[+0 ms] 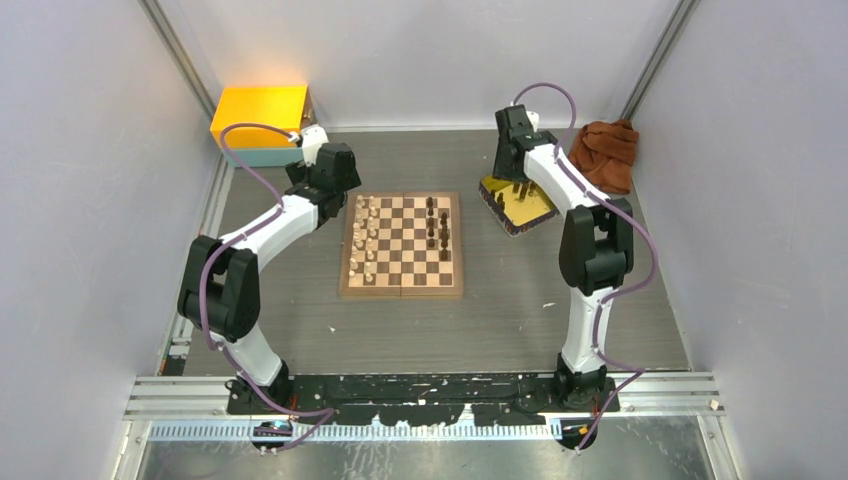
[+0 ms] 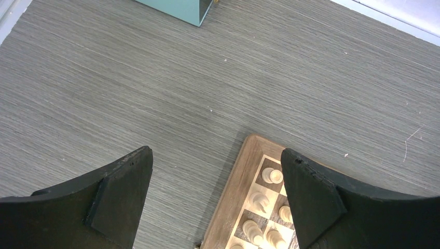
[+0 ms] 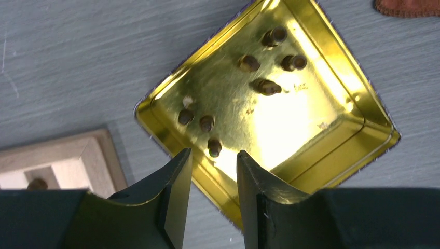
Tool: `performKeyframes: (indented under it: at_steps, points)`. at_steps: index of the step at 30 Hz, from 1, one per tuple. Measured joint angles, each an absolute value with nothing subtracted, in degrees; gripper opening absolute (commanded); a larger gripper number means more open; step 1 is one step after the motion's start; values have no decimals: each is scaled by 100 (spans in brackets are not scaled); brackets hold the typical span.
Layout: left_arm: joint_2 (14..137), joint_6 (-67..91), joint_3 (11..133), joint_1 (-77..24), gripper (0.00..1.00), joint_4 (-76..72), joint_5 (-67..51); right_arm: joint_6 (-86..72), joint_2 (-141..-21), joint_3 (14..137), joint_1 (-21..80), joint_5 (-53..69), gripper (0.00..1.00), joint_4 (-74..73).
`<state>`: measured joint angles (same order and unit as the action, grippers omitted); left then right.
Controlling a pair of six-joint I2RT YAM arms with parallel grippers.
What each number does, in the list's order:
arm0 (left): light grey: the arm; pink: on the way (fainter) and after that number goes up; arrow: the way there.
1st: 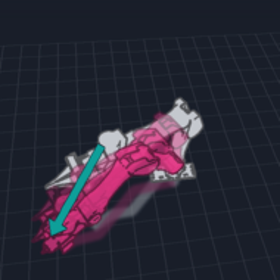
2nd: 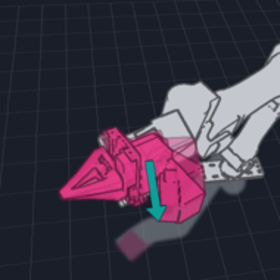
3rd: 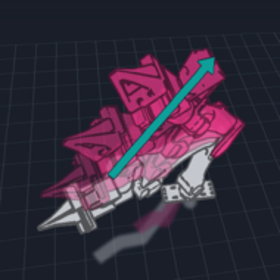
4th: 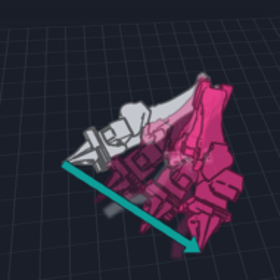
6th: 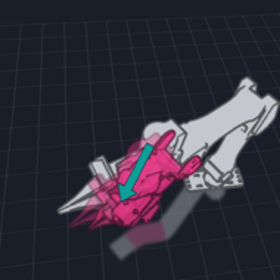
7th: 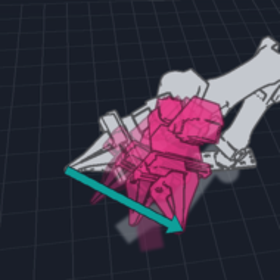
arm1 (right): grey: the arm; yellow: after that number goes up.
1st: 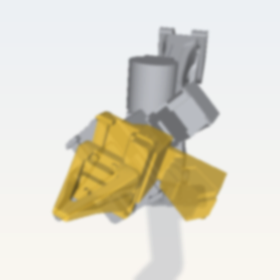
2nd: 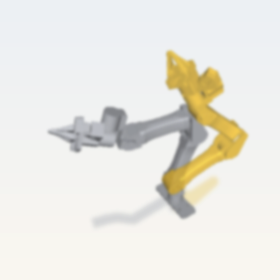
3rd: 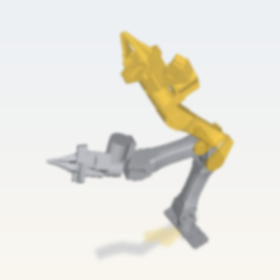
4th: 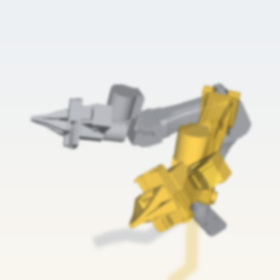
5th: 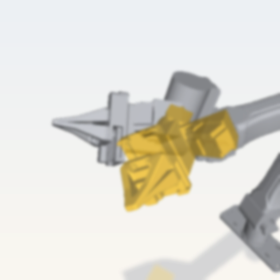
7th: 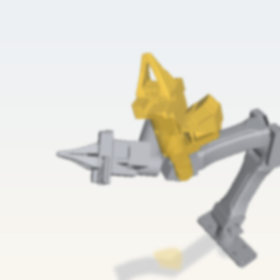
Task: Set up the chess pieces on the board
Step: Pick up the chess piece from the storage box.
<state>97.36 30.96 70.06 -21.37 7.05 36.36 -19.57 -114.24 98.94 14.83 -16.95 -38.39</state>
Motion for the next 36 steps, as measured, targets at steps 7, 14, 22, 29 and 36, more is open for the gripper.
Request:
performKeyframes:
  at_steps: [7,14,22,29,36]
  points:
    - [9741,3052,7013,-2137,94,687,3636,-1959,-11979,10514,1052,-1535,44,-3850]
    - [9909,2976,7142,-2137,94,624,3634,-1959,-12307,10967,797,-1426,44,-3885]
    - [10060,2956,7225,-2137,94,613,3623,-1962,-12713,11209,786,-1286,45,-3924]
    - [10167,2950,7314,-2137,94,593,3616,-1964,-12927,11428,770,-1232,45,-3990]
    - [10232,2950,7389,-2137,94,580,3614,-1966,-12929,11476,735,-1194,45,-4038]
